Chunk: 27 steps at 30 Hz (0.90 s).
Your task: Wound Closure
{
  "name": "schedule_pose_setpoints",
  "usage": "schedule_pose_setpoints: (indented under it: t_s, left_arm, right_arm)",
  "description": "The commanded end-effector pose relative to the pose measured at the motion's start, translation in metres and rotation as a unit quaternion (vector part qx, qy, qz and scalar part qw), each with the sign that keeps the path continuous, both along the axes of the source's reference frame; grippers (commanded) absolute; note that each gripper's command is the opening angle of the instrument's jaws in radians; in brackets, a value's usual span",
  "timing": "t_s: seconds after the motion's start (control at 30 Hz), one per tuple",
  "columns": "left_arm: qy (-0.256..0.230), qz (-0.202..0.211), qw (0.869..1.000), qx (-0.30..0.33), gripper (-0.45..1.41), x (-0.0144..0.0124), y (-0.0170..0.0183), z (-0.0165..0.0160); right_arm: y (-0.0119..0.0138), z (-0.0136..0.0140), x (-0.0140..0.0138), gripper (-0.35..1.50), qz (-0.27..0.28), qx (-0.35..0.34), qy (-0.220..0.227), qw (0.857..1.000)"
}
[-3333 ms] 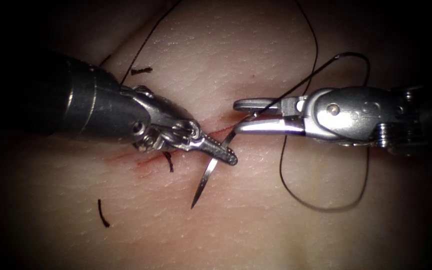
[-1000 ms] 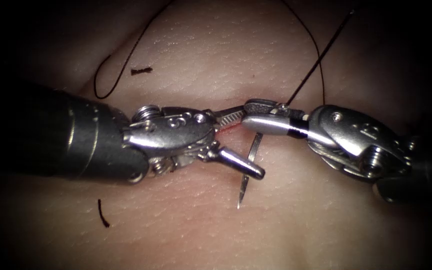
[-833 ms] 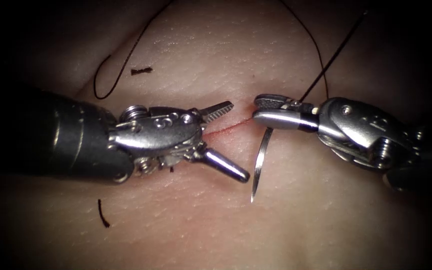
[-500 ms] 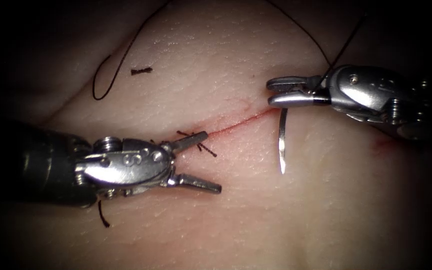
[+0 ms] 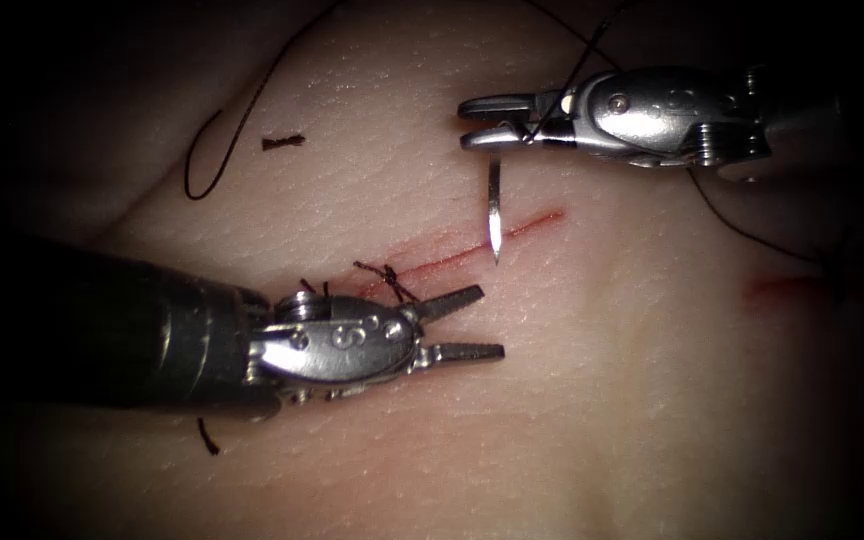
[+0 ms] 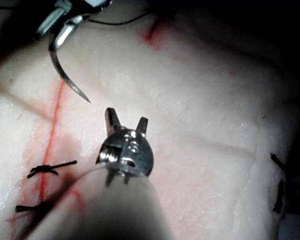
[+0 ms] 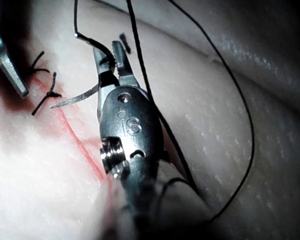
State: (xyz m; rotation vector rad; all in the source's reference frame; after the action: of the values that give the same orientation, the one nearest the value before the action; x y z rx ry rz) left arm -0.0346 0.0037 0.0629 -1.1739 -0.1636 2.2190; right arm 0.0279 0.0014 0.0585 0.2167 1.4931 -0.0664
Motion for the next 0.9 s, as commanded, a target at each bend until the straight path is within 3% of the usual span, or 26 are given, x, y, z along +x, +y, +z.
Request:
schedule_pose_setpoints:
  t_s: [0.03,0.5,0.9]
  left_arm:
    - [0.008,-0.001,1.0,-0.002,0.41,-0.0006,-0.0005,0.001]
    - [0.074,0.007,0.997,0.0,0.34,-0.001,-0.0017,0.0056]
    - [0.087,0.0,0.996,0.004,0.32,-0.0014,-0.0012,0.0071]
  right_arm:
    - [0.0003,0.0012,0.0012,-0.35,-0.003,-0.01,0.001,1.0]
    - [-0.0018,0.0051,0.0019,-0.35,-0.029,-0.076,0.013,0.997]
    - [-0.0023,0.0059,0.0034,-0.35,-0.041,-0.134,0.029,0.99]
